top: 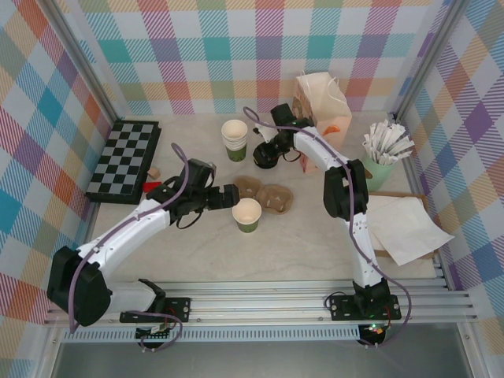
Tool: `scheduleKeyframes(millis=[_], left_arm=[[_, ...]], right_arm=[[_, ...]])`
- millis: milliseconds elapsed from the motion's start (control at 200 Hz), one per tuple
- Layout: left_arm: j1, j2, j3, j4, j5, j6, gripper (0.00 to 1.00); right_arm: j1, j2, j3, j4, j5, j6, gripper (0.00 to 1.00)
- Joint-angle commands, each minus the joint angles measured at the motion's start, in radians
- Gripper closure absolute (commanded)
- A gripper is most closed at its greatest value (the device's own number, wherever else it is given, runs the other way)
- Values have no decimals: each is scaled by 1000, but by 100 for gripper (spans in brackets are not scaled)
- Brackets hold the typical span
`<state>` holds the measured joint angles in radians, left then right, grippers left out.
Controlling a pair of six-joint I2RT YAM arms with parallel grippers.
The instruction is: Pack the takeout coffee
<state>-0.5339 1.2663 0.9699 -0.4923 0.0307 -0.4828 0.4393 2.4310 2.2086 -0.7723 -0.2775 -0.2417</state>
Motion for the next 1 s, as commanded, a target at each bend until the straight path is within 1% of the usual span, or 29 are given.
scheduleKeyframes(millis=[0, 180, 500, 860, 910, 995], left_arm=[[18, -34, -29, 23, -44, -41, 0], [22, -28, -34, 16, -38, -39, 0], [22, -36, -40, 12, -32, -35, 0], [22, -24, -45, 17, -34, -35, 0], [22, -25, -45, 17, -35, -35, 0], [23, -23, -46, 14, -34, -36, 0]], right_arm=[[9, -16, 34, -21, -18, -5, 56], [10, 8, 67, -36, -20, -1, 60], [11, 34, 83, -48, 18, -3, 58], [12, 80, 132, -71, -6, 5, 58], [12, 84, 136, -71, -6, 7, 61], [12, 85, 135, -69, -6, 10, 69]])
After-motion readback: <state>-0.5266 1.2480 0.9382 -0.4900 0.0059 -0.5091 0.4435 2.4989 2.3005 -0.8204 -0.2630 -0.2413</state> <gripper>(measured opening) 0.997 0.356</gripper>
